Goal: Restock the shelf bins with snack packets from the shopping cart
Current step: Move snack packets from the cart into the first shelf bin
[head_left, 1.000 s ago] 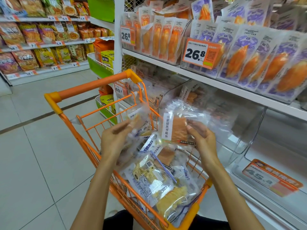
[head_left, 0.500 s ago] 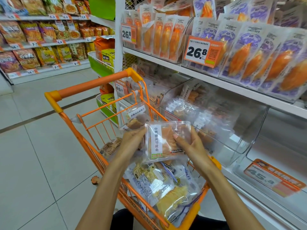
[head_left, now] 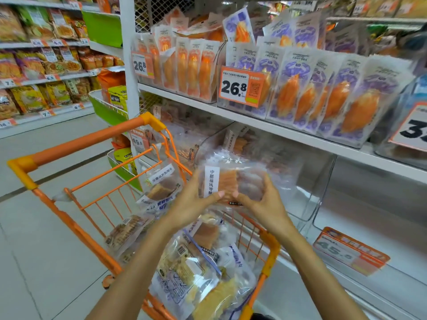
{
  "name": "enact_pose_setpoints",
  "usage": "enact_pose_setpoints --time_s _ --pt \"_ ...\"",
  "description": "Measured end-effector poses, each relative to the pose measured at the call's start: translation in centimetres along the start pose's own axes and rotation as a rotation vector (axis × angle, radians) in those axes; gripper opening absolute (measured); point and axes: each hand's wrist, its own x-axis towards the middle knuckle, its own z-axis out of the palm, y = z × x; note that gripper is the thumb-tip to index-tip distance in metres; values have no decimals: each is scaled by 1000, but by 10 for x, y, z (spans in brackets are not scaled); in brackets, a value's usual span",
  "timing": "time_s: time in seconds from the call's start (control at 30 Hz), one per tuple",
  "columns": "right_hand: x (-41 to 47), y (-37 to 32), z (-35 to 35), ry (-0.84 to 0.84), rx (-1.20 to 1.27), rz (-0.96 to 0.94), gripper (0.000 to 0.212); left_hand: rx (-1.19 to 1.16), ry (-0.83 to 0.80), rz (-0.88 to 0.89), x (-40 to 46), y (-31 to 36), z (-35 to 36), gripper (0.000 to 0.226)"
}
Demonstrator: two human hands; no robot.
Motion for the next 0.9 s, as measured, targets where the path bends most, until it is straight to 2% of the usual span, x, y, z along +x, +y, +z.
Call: enact_pose_setpoints --time_s 0.07,0.2,0.27,0.33,0.4,0.47,0.53,0.7,0.8,0.83,0.9 --pt "16 -4 -27 -17 -154 83 62 67 -89 17 34 10 9 53" --pt "43 -4 -68 35 -481 233 70 187 -286 -34 89 19 31 64" --pt "49 2 -79 13 -519 298 70 281 -392 -105 106 18 39 54" --pt "54 9 -85 3 -496 334 66 355 -476 -177 120 19 42 29" --pt "58 12 -88 18 -462 341 53 394 -512 -207 130 21 41 33" --pt "63 13 -88 44 -455 347 50 369 -529 -201 133 25 39 56" --pt "67 17 -88 84 -472 326 56 349 -511 -190 137 25 40 67" --pt "60 28 -78 229 -543 225 66 370 -408 -92 138 15 50 67" --pt "51 36 -72 292 -625 193 71 650 -312 28 136 13 45 68" --pt "47 37 -70 292 -660 192 72 708 -312 37 136 14 41 68" --pt "39 39 -63 288 -716 202 73 621 -410 -37 133 18 34 58"
